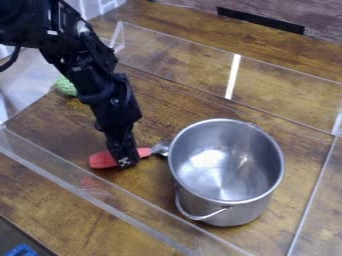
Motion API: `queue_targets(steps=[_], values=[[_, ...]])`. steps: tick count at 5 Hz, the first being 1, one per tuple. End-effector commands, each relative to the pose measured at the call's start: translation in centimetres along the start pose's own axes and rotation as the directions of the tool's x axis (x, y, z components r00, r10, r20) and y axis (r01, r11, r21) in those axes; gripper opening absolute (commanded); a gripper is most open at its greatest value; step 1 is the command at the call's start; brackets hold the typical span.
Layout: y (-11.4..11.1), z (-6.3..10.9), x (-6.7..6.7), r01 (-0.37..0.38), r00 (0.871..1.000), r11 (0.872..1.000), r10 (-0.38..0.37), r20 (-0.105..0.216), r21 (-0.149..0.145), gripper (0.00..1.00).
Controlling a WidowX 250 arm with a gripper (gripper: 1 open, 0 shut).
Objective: Move the pink spoon to the right
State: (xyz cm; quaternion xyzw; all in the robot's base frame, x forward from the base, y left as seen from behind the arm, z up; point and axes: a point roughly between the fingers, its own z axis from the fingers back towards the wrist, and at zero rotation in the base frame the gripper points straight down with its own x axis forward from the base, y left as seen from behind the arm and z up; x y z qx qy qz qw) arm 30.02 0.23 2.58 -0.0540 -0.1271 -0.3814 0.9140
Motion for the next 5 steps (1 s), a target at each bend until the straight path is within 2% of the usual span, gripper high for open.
queue_targets(steps=[1, 2, 3, 4, 5], values=[[1.3, 1.5, 0.5, -0.019, 0.999, 0.999, 0.017, 0.035, 0.037, 0.0], [1.5, 2.2, 0.7, -0.026, 0.999, 0.999, 0.026, 0.031, 0.02, 1.0], [1.8, 3.6, 1.2, -0.034, 0.999, 0.999, 0.034, 0.012, 0.009, 1.0], [2.3, 6.2, 2.2, -0.034, 0.999, 0.999, 0.035, -0.03, 0.025, 1.0], [3.0, 9.3, 3.2, -0.047, 0.994, 0.997, 0.052, -0.095, 0.055, 1.0]])
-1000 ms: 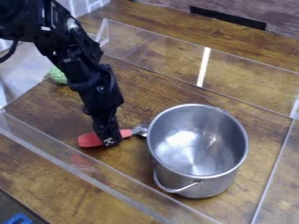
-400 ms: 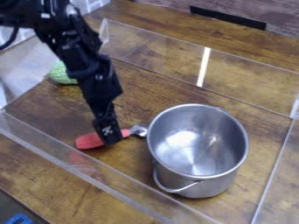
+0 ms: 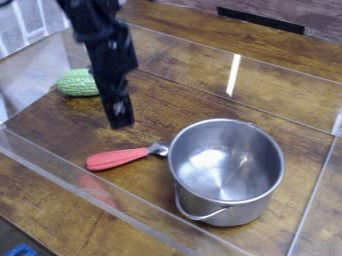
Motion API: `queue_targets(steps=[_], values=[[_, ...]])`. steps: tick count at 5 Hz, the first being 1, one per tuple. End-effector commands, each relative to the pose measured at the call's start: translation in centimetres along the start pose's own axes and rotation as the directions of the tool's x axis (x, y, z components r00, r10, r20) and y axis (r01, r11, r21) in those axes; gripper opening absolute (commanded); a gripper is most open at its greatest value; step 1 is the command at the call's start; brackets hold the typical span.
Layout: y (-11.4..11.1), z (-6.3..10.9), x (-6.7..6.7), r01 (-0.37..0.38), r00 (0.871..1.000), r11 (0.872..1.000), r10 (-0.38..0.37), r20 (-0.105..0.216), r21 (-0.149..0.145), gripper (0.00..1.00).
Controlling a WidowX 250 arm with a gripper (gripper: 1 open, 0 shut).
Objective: Move the pink spoon to the right
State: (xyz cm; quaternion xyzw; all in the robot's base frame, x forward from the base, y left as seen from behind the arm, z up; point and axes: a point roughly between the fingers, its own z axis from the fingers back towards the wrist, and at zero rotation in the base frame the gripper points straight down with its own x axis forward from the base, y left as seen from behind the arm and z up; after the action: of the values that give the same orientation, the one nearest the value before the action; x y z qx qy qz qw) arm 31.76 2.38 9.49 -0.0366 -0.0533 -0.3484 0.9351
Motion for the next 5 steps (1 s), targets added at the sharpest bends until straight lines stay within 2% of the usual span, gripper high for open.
queue_targets(steps=[1, 3, 5], values=[[-0.3, 1.9, 1.1, 0.037, 0.999, 0.996, -0.039, 0.028, 0.082, 1.0], [-0.5, 0.1, 0.9, 0.08, 0.996, 0.993, -0.084, 0.034, 0.091, 1.0], [-0.8, -2.3, 0.6, 0.124, 0.99, 0.987, -0.129, 0.049, 0.102, 1.0]])
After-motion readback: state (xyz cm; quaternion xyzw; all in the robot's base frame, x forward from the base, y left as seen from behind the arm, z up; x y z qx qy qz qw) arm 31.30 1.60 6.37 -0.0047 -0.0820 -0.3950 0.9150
